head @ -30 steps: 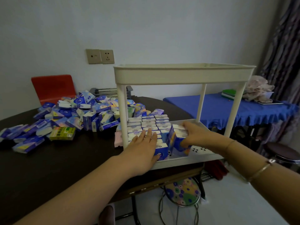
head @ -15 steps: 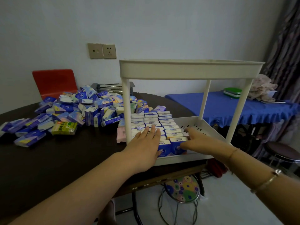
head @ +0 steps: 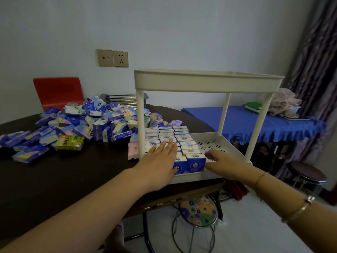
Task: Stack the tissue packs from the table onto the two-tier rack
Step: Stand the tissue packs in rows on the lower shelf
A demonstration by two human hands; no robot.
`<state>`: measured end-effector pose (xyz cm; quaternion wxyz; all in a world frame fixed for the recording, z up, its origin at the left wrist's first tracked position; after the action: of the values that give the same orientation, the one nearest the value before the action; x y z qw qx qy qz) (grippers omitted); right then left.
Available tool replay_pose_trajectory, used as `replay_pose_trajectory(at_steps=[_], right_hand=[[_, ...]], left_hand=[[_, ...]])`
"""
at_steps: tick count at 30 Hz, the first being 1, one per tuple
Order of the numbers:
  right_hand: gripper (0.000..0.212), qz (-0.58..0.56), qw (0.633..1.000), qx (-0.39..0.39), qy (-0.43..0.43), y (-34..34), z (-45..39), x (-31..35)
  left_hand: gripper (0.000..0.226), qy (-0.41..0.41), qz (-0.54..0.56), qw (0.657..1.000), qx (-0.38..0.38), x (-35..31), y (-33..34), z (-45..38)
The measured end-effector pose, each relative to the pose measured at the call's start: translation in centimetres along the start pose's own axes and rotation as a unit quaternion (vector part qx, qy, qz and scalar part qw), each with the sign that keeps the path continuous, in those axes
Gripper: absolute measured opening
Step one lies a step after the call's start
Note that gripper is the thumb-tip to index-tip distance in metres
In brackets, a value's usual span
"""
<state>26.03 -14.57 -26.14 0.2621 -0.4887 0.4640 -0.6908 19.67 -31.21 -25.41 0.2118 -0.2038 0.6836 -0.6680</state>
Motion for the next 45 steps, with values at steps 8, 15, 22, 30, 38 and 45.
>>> replay_pose_trajectory(at_steps=[8, 15, 22, 30, 38, 45], right_hand=[[0.023, -0.019, 0.966, -0.191, -0.173, -2.2, 6.1, 6.0], [0.022, -0.113, 0.945, -0.132, -0.276, 1.6, 8.2, 14.7], [0.019, -0.149, 0.938, -0.035, -0.310, 8.8, 4.6, 21.9], [0.021, -0.158, 0.937, -0.022, -0.311, 16.3, -3.3, 29.5], [0.031, -0.067, 0.919, -0.112, -0.372, 20.6, -9.1, 35.9], [0.045, -0.028, 0.890, -0.174, -0.421, 21.0, -13.5, 40.0]], left_hand=[[0.047, 0.075, 0.083, 0.975, -0.194, -0.1, -3.8, 6.3], [0.034, 0.005, 0.056, 0.958, -0.283, 7.8, -3.1, 12.2], [0.036, -0.175, 0.064, 0.949, -0.255, 18.3, 1.3, 17.1], [0.048, -0.340, 0.096, 0.899, -0.260, 30.0, 3.7, 20.5], [0.069, -0.444, 0.109, 0.867, -0.201, 37.9, 5.6, 16.5], [0.068, -0.487, 0.164, 0.817, -0.261, 39.7, 5.7, 15.4]])
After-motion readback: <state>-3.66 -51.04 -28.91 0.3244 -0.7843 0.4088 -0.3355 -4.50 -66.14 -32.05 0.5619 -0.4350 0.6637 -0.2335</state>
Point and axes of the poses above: each hand's wrist, its own z-axis away from the middle knuckle, its own y-axis out of the palm, x = y × z, the point moved 5 cm from there along -z, towards the middle knuckle, and after that the axes turned 2 degrees about y, right-handed, at the moved point
